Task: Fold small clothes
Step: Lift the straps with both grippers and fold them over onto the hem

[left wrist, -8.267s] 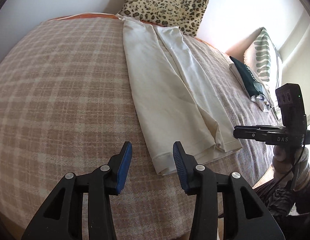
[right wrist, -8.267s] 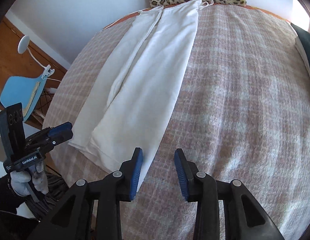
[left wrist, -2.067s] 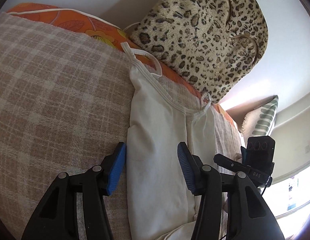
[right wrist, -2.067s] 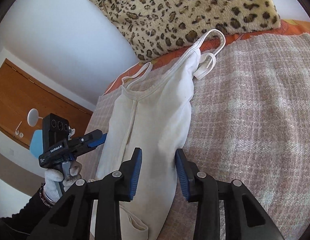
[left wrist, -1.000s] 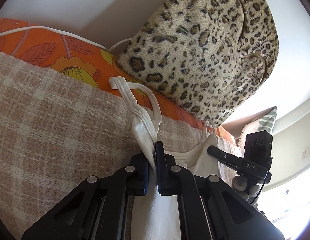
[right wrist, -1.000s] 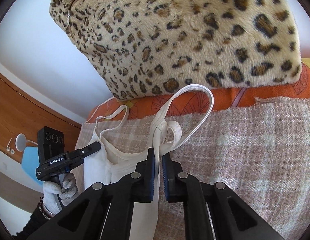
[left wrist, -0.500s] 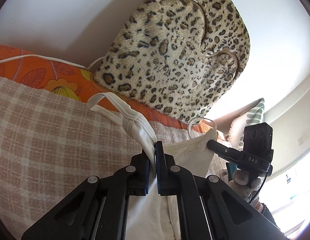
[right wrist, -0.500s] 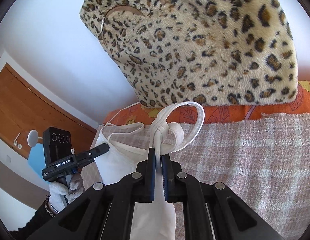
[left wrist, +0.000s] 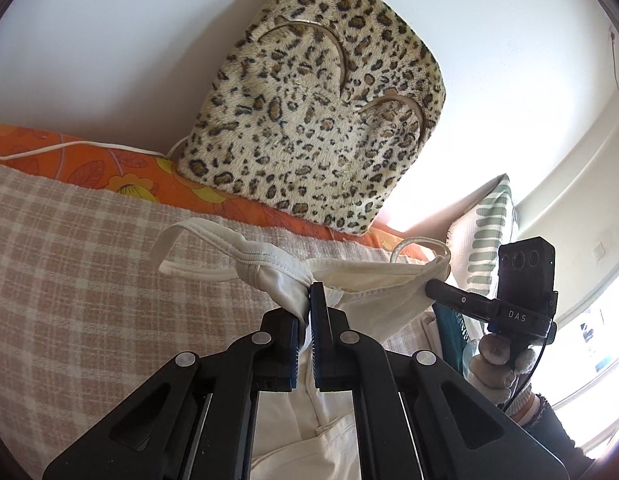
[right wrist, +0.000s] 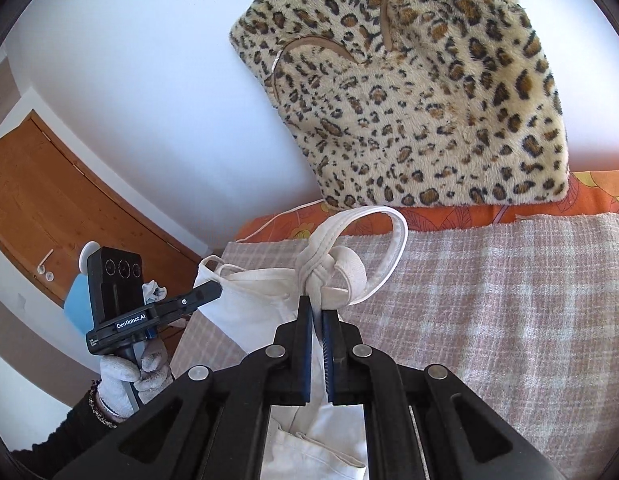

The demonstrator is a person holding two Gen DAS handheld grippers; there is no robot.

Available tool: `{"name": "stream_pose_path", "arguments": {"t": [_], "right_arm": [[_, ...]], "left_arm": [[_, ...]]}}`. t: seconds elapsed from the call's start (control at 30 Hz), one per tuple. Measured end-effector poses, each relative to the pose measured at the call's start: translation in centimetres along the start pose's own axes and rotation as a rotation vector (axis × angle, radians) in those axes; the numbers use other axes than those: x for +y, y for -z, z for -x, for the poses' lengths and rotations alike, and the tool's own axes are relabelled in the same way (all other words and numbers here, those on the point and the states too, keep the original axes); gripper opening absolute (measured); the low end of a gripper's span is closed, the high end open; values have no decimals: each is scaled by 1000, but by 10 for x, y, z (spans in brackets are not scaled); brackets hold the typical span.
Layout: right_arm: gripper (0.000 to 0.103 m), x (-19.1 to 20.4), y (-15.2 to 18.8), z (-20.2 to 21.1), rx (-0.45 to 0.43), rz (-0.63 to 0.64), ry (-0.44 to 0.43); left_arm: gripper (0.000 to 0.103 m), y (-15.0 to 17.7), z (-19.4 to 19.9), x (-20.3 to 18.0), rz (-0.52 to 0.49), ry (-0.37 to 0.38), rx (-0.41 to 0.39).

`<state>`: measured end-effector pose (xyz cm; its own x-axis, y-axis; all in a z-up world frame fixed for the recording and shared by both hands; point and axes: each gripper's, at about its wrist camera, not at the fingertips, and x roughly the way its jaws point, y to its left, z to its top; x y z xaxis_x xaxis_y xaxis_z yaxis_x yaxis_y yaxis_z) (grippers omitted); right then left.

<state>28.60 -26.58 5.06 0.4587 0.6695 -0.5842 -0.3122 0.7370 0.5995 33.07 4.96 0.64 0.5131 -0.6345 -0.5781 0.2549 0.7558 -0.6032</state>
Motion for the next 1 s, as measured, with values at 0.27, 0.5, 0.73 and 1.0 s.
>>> {"name": "stream_pose_path", "arguments": {"t": [0.27,0.5,0.73,1.0], "right_arm": [[3,25,36,27,15,38,15],[3,37,79,40,63,58,31],[3,34,123,49,108,64,71],[3,26,166,40,182,120,168]], "left_arm": [[3,35,28,-16,-44,-12,10],[3,76,46,-25,-111,-46,48],[3,127,45,-26,-190,-100,136],[4,159,48,-22,-216,-139,176]]}}
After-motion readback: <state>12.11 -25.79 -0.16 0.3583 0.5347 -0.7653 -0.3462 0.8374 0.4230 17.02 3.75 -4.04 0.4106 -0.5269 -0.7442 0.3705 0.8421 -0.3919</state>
